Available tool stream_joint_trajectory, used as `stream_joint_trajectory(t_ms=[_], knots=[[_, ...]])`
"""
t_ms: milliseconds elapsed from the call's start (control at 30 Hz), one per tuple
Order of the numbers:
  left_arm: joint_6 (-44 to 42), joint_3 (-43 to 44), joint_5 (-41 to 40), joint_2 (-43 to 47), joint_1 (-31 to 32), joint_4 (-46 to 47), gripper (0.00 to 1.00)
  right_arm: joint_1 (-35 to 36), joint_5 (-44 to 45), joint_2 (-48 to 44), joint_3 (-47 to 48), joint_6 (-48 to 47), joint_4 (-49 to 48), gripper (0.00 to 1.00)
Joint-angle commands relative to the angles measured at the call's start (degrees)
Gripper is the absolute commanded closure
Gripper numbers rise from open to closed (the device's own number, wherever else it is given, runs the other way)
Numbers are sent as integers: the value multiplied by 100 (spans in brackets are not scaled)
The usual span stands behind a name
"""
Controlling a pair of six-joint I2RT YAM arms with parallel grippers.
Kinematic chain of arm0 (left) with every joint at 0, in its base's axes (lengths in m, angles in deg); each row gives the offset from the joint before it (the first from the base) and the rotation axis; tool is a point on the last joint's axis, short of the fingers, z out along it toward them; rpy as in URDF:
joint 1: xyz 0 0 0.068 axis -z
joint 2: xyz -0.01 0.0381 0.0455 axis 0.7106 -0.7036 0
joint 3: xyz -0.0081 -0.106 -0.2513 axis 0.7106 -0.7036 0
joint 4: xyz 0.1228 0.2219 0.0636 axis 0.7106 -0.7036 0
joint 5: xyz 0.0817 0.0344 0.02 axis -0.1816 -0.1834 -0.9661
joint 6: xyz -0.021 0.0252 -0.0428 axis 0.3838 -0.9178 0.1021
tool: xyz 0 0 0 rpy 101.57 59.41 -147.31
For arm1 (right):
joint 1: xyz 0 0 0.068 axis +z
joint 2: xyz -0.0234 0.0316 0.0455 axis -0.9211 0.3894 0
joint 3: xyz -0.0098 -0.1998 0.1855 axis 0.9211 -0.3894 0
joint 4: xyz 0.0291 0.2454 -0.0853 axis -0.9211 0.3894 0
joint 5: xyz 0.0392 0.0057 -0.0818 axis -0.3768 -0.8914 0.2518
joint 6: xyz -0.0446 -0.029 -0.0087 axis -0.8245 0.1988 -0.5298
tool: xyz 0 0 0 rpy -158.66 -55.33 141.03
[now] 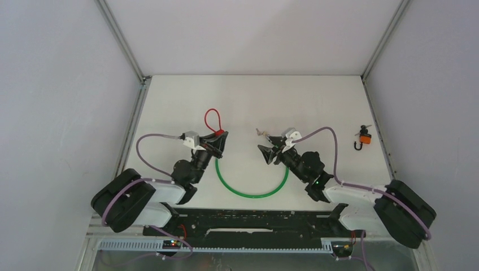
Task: Lock with the key
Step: Lock the lock.
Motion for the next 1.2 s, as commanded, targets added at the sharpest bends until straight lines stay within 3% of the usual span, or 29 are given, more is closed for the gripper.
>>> stream_joint_trajectory(t_ms=[0, 233, 467, 700, 967, 1167], knots=[[813, 220, 90, -267, -184, 587, 98, -108, -635, 743, 321, 53, -1256, 42], [1681, 401, 377, -618, -419, 588, 100, -106, -1270, 1886, 457, 273, -2528, 44], [2561, 251, -496, -659, -535, 587, 100, -83, -1429, 2181, 643, 249, -2647, 45], [3273, 568, 416, -1050, -675, 596, 100, 64, -1355, 2553, 298, 153, -3037, 46], [3817, 745, 899, -1291, -726, 597, 100, 256, -1346, 2610, 294, -431, -3144, 53], [3957, 1041, 1698, -1505, -728, 604, 100, 72, -1352, 2701, 320, 154, -3311, 56]])
